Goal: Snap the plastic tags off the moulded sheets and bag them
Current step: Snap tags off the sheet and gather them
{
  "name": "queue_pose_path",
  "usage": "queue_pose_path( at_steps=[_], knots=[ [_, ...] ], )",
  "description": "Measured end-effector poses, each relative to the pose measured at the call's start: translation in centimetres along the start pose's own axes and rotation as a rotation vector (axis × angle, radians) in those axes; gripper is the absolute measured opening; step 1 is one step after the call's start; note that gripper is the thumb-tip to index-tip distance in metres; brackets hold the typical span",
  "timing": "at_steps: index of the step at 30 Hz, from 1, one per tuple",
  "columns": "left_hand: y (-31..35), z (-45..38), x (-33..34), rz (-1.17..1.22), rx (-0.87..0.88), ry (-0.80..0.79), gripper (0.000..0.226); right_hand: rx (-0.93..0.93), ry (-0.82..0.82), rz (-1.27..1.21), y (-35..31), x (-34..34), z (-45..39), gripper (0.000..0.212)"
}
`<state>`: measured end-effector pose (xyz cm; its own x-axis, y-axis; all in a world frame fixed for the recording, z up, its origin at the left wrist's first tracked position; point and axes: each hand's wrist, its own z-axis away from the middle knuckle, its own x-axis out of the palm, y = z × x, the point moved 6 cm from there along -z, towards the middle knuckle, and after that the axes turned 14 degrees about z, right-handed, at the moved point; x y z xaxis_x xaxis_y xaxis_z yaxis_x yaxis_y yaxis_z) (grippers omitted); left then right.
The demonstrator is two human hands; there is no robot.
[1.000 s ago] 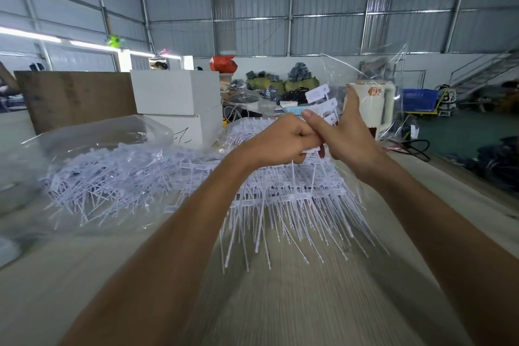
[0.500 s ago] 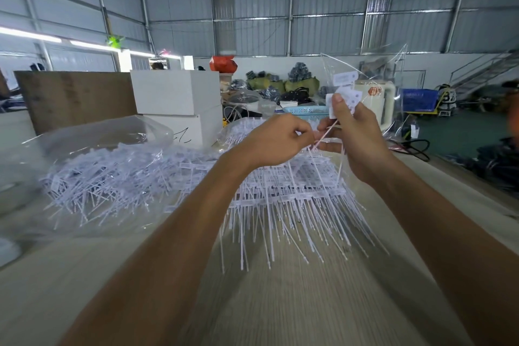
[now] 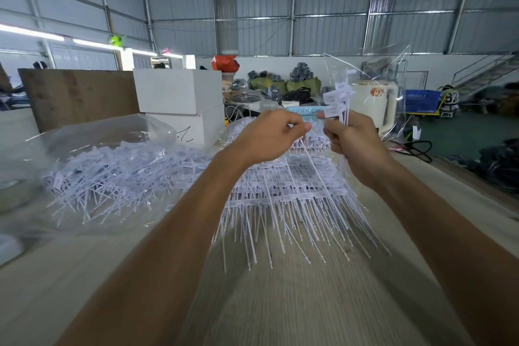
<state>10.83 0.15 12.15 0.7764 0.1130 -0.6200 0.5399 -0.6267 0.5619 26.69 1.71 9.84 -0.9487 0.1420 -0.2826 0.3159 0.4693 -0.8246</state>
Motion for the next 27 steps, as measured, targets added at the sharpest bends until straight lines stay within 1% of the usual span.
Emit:
queue_pose_path(
  at_steps=[2, 4, 7, 10, 13, 17, 19, 20, 22, 23, 25, 27],
  knots=[
    [-0.1, -0.1, -0.2, 0.012, -0.006, 0.018, 0.033, 0.005, -0.02, -0.05, -0.1, 0.3, 0.1, 0.025],
    [-0.1, 0.0, -0.2, 0.035, -0.015, 0.025, 0.031, -0.012, -0.009, -0.097, -0.3, 0.2, 0.2, 0.024],
    [-0.2, 0.1, 0.0, 0.031, -0.027, 0.02, 0.031, -0.064, 0.071, -0.093, -0.7, -0.4, 0.3, 0.021],
    [-0.3, 0.1, 0.0, 0.029, -0.031, 0.016, 0.031, -0.028, 0.138, -0.08, -0.5, -1.1, 0.1, 0.019],
    [-0.2, 0.2, 0.0, 0.02, -0.025, 0.011, 0.032, 0.046, 0.091, -0.052, 0.1, -0.9, -0.2, 0.015],
    [0.0, 0.2, 0.0, 0.002, -0.019, 0.013, 0.031, 0.122, 0.009, 0.074, 0.9, 0.0, 0.1, 0.011],
    [0.0, 0.2, 0.0, -0.008, -0.019, 0.011, 0.032, 0.128, 0.013, 0.072, 0.8, 0.0, 0.0, 0.008],
    [0.0, 0.2, 0.0, -0.007, -0.018, 0.008, 0.032, 0.114, 0.048, 0.042, 0.6, -0.3, -0.2, 0.008],
    [0.0, 0.3, 0.0, -0.001, -0.018, 0.004, 0.032, 0.107, 0.117, -0.03, 0.6, -1.2, -0.6, 0.01],
    [0.0, 0.3, 0.0, -0.001, -0.016, 0.005, 0.032, 0.131, 0.107, -0.039, 1.0, -1.2, -0.5, 0.012],
    [0.1, 0.3, 0.1, -0.009, -0.004, 0.002, 0.032, 0.208, 0.009, 0.029, 2.5, -0.4, 0.2, 0.018],
    [0.2, 0.3, 0.2, -0.03, -0.001, -0.009, 0.033, 0.241, -0.029, 0.072, 3.7, 0.1, 0.6, 0.024]
  ],
)
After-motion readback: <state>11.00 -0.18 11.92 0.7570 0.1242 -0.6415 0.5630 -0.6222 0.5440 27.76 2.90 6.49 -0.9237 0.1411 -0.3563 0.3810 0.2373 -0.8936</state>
